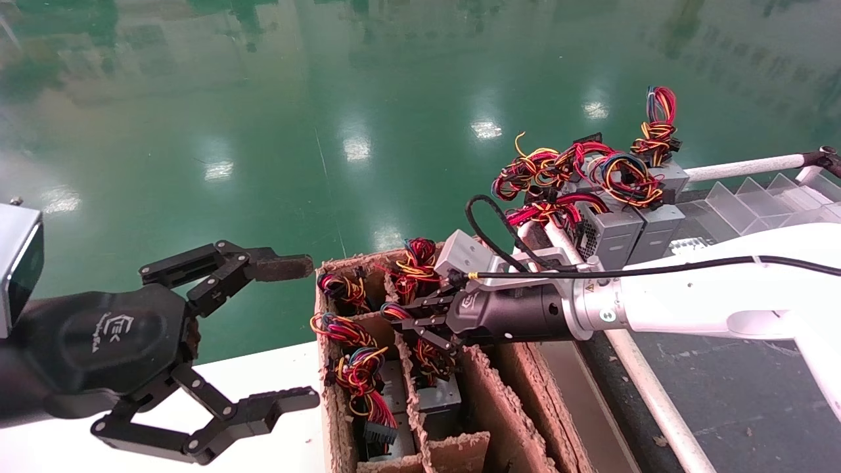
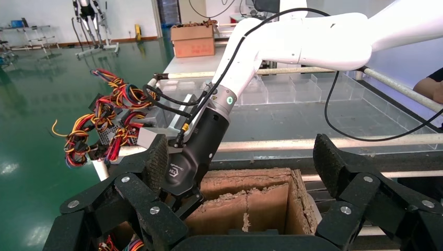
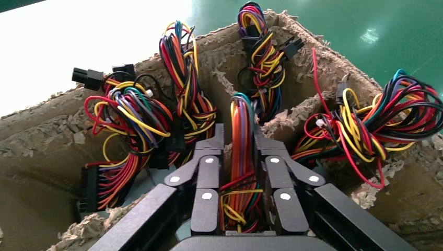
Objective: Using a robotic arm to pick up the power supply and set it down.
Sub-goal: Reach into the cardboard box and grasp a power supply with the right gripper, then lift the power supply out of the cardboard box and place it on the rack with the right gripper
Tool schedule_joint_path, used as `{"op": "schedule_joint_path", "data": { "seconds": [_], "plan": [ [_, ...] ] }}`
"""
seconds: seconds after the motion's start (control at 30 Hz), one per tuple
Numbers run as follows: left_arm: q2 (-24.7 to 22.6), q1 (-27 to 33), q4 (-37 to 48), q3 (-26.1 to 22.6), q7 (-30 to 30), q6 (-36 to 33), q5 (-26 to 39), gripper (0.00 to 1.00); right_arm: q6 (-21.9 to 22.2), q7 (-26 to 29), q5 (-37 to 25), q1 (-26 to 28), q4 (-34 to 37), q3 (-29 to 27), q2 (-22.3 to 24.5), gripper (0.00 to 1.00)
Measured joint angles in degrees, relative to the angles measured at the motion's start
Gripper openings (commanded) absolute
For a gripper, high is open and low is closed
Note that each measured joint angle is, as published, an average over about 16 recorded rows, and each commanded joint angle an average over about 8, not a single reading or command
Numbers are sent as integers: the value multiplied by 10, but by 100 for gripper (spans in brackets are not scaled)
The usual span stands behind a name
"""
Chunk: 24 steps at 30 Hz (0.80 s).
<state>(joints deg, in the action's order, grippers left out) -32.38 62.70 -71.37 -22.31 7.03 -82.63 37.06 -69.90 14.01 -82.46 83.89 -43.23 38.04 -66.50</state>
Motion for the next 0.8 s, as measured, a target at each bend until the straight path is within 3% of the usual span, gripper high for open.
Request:
{"op": "schedule_joint_path", "data": {
  "seconds": [0.47, 0.8],
  "plan": [
    [0, 0, 0, 0, 0, 0, 0, 100, 0, -13, 17, -4, -1, -13, 13, 0],
    [0, 0, 0, 0, 0, 0, 0, 100, -20, -7, 76, -5, -54, -57, 73, 0]
  ]
}}
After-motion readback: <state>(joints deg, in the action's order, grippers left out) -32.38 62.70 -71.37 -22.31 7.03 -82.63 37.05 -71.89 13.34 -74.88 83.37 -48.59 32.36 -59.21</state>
